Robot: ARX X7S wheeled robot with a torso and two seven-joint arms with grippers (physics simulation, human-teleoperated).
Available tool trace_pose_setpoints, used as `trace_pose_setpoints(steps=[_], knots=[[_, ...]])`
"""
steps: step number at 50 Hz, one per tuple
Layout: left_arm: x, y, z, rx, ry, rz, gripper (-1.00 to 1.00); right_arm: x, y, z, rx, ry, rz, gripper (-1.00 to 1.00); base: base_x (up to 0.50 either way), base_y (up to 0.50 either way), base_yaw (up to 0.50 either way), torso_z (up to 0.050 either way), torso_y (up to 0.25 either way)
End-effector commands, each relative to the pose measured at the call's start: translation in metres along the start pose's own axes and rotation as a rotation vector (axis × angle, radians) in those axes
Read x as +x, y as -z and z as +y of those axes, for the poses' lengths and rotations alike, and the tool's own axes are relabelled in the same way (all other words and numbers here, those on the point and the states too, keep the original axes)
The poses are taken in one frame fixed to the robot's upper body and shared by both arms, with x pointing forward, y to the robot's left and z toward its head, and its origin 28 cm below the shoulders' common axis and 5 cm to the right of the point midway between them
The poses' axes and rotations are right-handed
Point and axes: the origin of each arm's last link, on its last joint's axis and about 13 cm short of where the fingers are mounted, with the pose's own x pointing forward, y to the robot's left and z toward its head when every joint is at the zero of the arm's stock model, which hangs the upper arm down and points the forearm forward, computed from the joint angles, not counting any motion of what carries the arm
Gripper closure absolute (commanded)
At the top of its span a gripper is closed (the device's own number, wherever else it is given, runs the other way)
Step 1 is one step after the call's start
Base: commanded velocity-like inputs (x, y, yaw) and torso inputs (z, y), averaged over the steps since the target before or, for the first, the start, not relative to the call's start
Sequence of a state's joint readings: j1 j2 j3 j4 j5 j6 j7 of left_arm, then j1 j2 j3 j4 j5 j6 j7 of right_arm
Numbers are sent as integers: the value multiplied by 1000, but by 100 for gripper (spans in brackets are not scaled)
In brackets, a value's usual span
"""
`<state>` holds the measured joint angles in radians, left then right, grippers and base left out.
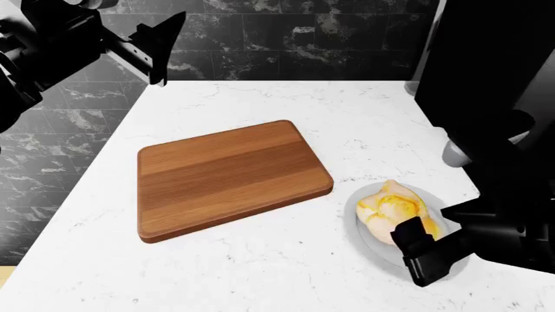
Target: Pick the chicken breast from the plate and place it on the cutting board. Then pick the condiment bottle from the cabinet and place it next to the cutting board.
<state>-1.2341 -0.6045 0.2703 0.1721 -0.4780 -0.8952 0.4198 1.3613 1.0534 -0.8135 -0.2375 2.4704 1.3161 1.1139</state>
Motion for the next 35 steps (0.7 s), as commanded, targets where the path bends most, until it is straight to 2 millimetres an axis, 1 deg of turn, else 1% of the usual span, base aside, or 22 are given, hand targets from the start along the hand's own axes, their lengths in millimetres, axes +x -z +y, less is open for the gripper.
trace_pose_setpoints(steps=[1,17,35], knots=[[0,0,0,1,-2,-2,-100,2,1,-1,5,-1,4,-100,0,0,0,0,0],[0,0,1,0,-2,-1,-100,5,0,-2,6,-5,4,-100,0,0,0,0,0],[0,3,1,-5,-4,8,-100,17,-2,-1,1,-33,23,-100,0,0,0,0,0]])
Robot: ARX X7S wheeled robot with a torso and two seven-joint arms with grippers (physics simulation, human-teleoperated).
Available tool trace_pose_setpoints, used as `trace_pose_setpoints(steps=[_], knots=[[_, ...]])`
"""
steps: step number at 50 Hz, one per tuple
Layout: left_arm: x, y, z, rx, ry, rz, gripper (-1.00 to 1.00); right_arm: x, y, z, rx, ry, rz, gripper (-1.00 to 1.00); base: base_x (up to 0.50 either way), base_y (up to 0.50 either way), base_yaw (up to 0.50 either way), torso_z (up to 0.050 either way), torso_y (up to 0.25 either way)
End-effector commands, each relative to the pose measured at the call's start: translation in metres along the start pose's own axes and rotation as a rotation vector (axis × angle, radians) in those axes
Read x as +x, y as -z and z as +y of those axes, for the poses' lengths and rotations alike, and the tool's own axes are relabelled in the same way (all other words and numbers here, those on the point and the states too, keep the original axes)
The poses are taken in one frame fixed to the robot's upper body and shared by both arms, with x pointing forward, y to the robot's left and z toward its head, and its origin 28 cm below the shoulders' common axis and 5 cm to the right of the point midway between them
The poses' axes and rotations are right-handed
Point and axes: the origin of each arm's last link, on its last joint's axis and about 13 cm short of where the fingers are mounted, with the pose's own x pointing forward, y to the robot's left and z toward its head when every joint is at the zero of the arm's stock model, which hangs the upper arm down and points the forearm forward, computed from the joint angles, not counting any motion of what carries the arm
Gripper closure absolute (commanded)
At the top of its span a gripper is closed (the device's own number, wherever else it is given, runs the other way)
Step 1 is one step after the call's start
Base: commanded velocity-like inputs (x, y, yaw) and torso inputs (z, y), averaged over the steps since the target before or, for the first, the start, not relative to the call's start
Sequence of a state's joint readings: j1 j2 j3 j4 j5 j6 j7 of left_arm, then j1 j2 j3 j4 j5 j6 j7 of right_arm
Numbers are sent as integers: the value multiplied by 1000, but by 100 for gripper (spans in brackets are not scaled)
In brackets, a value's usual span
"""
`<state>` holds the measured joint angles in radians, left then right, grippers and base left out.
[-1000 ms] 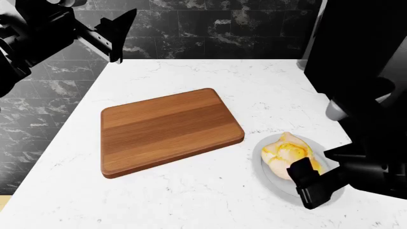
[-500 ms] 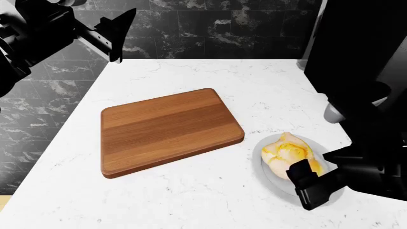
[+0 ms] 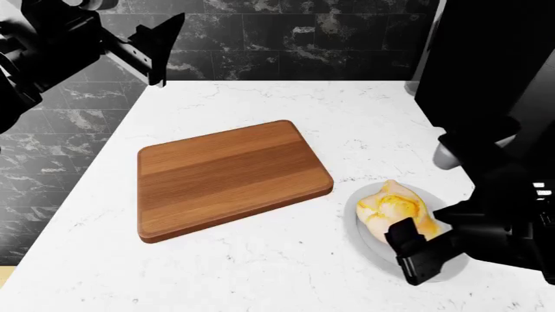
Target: Pick the chicken breast from the plate and place it on the cutting board. Then pick the condiment bottle from the cabinet and place it next to the cutting board.
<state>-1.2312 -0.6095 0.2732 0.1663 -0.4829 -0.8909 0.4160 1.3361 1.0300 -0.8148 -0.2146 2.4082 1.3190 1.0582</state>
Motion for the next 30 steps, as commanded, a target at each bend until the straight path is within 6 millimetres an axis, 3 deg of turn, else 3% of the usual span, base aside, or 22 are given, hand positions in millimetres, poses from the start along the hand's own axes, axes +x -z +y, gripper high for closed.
trace_pose_setpoints(steps=[1,30], knots=[[0,1,0,-2,-2,3,-100,7,-1,0,-3,-15,11,-100,0,0,0,0,0],[-2,0,2,-4,-9,2,-100,10,-1,-1,4,-13,19,-100,0,0,0,0,0]])
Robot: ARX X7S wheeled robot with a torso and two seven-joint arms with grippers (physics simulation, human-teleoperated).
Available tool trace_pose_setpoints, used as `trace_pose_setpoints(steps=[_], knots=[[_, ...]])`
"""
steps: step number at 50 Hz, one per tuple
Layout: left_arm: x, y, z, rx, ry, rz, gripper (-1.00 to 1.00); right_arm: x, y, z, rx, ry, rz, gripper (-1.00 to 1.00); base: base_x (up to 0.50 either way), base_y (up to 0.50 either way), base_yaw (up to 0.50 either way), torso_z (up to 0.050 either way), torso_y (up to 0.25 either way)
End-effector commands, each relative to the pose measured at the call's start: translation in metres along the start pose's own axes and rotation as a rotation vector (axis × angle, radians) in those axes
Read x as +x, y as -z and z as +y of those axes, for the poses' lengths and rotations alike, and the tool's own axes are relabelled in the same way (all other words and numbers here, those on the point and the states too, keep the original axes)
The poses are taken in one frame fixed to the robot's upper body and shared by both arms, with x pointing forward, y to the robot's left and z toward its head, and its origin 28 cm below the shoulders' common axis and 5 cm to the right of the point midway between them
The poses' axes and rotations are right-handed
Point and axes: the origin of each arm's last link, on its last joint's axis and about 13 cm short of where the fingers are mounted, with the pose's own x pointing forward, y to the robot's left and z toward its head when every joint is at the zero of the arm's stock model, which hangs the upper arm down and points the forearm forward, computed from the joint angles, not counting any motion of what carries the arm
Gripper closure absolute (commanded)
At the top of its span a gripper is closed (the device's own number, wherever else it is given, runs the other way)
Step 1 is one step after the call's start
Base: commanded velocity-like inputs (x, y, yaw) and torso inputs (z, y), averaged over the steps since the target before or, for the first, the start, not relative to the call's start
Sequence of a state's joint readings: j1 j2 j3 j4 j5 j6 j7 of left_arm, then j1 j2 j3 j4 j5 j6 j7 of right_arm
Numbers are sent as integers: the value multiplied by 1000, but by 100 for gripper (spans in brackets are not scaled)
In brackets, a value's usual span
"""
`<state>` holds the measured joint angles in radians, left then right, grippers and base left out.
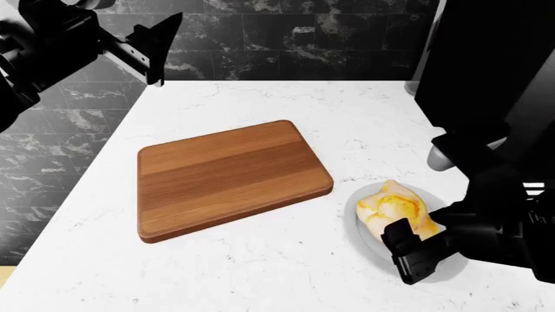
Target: Pick the chicken breast from the plate and place it on the cutting board. Then pick the condiment bottle from the cabinet and place it next to the cutting board.
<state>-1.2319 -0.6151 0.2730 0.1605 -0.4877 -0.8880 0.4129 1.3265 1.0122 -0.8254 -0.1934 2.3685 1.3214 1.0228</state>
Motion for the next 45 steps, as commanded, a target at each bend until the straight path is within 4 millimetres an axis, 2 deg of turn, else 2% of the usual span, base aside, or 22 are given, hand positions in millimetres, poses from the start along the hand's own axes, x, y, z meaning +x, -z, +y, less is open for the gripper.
trace_pose_setpoints(steps=[1,6,7,22,30,37,45], knots=[[-1,0,1,-1,-3,0,-100,2,0,0,2,-3,7,-100,0,0,0,0,0],[-1,0,1,-2,-4,1,-100,3,2,0,0,-7,12,-100,0,0,0,0,0],[-1,1,1,-2,-4,2,-100,3,3,1,-1,-7,13,100,0,0,0,0,0],[-2,0,1,-5,-6,2,-100,2,4,1,-28,7,-1,100,1,0,1,0,0],[-3,-3,1,-7,-10,-8,-100,-25,-13,3,-99,125,-172,100,0,0,0,0,0],[-4,-6,4,-8,-18,-18,-100,-53,-33,15,-186,172,-336,100,0,0,0,0,0],[-6,-8,8,-8,-33,-25,-100,-59,-45,25,-231,148,-410,100,0,0,0,0,0]])
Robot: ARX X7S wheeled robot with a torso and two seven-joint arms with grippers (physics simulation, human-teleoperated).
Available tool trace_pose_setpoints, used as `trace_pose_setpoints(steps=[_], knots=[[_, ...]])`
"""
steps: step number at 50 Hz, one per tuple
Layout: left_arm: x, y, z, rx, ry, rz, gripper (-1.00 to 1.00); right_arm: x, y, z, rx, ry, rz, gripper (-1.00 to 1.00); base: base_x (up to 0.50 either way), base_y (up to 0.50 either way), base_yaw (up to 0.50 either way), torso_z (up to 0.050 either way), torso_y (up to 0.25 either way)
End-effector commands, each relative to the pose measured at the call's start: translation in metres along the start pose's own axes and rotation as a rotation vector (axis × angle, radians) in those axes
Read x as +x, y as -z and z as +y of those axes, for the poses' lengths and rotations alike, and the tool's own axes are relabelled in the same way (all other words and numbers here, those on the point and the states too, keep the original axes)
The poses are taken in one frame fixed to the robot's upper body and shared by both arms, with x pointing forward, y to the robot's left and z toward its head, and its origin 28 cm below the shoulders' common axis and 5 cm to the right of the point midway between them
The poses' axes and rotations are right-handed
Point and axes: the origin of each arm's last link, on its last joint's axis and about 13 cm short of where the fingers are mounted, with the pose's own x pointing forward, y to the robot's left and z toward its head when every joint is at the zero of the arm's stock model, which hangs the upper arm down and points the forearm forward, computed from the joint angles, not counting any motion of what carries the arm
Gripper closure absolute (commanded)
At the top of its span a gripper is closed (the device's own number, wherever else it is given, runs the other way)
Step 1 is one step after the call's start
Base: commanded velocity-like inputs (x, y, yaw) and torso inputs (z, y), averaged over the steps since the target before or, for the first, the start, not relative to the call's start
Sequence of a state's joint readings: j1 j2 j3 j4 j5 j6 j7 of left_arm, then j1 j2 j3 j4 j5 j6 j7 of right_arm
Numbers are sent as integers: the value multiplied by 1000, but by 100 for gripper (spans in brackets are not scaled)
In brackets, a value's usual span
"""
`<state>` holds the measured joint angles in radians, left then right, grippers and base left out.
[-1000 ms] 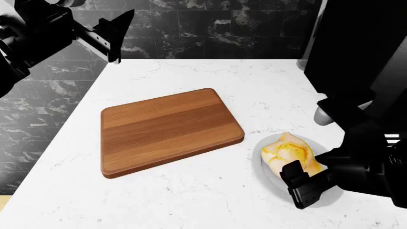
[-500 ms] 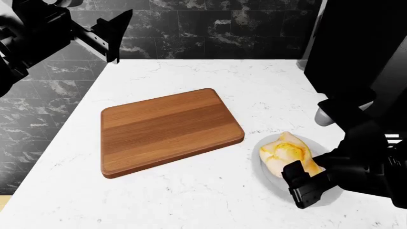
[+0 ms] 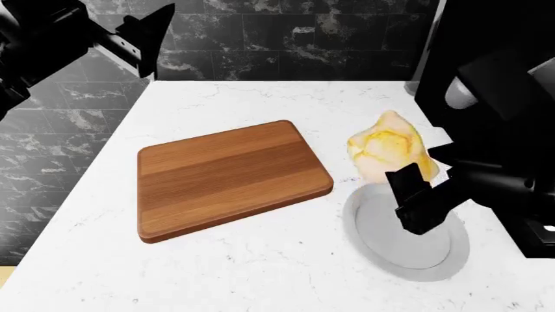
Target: Pick the chicken breast from the plate and place it on the cutting board. Then pick the condiment bottle from the cabinet and place it next to the cutting board.
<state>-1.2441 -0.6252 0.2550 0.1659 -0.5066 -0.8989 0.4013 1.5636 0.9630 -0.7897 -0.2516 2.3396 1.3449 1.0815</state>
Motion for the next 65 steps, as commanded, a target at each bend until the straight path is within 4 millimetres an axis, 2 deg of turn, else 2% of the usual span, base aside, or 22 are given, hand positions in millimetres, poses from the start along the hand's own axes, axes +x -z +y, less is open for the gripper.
trace_pose_setpoints(steps=[1,7,13,28,31,50,65], knots=[[-3,-4,5,0,-18,-11,-100,-15,-24,8,-76,14,-155,100,0,0,0,0,0],[-6,-7,8,0,-36,-19,-100,-3,-34,13,-109,-71,-189,100,0,0,0,0,0],[-8,-9,12,2,-55,-23,-100,20,-45,21,-141,-173,-201,100,0,0,0,0,0],[-15,-12,20,7,-102,-24,-100,114,-76,37,-140,-409,-171,100,0,0,0,0,0],[-17,-12,21,9,-108,-18,-100,127,-83,39,-135,-438,-163,100,0,0,0,0,0],[-21,-15,23,6,-119,-15,-100,175,-93,63,-134,-560,-101,100,0,0,0,0,0],[-23,-15,24,6,-126,-8,-100,196,-86,72,-122,-584,-47,100,0,0,0,0,0]])
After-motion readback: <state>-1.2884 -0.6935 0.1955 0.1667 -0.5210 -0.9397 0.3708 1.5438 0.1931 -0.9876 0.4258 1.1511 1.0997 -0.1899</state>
